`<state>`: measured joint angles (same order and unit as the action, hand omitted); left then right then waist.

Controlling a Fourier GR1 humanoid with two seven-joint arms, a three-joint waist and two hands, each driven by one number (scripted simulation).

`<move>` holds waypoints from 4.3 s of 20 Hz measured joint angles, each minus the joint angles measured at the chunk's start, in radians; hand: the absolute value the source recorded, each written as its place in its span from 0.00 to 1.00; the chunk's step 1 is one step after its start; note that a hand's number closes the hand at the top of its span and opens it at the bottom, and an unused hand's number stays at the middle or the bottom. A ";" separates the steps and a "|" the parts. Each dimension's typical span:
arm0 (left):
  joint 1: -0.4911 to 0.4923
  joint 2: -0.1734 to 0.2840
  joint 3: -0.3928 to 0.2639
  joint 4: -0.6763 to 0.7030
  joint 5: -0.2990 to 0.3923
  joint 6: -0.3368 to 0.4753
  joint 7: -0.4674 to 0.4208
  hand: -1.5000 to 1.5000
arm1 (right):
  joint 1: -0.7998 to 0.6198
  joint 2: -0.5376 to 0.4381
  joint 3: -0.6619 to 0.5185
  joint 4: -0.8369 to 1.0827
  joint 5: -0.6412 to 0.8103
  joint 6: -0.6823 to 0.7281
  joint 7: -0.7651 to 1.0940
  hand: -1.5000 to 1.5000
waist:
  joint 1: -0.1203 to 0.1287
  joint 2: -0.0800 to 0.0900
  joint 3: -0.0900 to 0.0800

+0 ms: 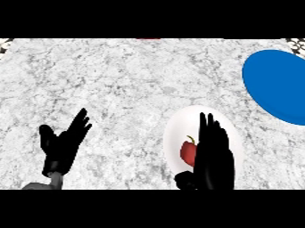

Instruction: Pick the bell pepper from the plate and place it in the plate

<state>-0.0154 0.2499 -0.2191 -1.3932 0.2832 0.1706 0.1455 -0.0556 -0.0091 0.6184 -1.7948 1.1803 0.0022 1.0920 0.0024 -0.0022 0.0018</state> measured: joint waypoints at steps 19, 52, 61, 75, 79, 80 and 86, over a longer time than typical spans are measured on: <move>0.013 -0.049 0.029 -0.024 -0.060 -0.018 0.033 0.50 | -0.051 0.005 -0.056 0.271 -0.050 -0.035 -0.044 1.00 | 0.001 0.000 0.001; 0.028 -0.081 0.081 -0.036 -0.100 -0.055 0.051 0.50 | 0.247 -0.379 -0.214 -0.307 -0.428 -0.411 -0.764 1.00 | -0.012 0.000 0.001; 0.026 -0.083 0.086 -0.035 -0.107 -0.073 0.047 0.50 | 0.149 -0.383 -0.544 -0.049 -0.834 -0.461 -1.040 1.00 | 0.000 0.002 0.001; -0.004 -0.108 0.074 -0.025 -0.133 -0.075 0.059 0.50 | -0.364 -0.507 -0.904 0.860 -1.020 -0.411 -1.498 1.00 | 0.030 0.011 0.002; -0.010 -0.109 0.077 -0.020 -0.131 -0.086 0.056 0.50 | -0.482 -0.558 -0.962 1.100 -1.032 -0.386 -1.629 1.00 | 0.041 0.016 0.003; -0.012 -0.110 0.077 -0.011 -0.136 -0.089 0.042 0.50 | -0.511 -0.568 -0.971 1.152 -1.031 -0.382 -1.655 1.00 | 0.043 0.017 0.004; -0.032 -0.118 0.065 -0.008 -0.141 -0.102 0.034 0.50 | -0.596 -0.643 -0.911 1.384 -0.929 -0.346 -1.580 0.00 | 0.074 0.029 0.004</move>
<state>-0.0474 0.1319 -0.1546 -1.4010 0.1421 0.0685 0.1800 -0.6513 -0.6520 -0.2926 -0.4112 0.2512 -0.3434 -0.4880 0.0766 0.0269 0.0059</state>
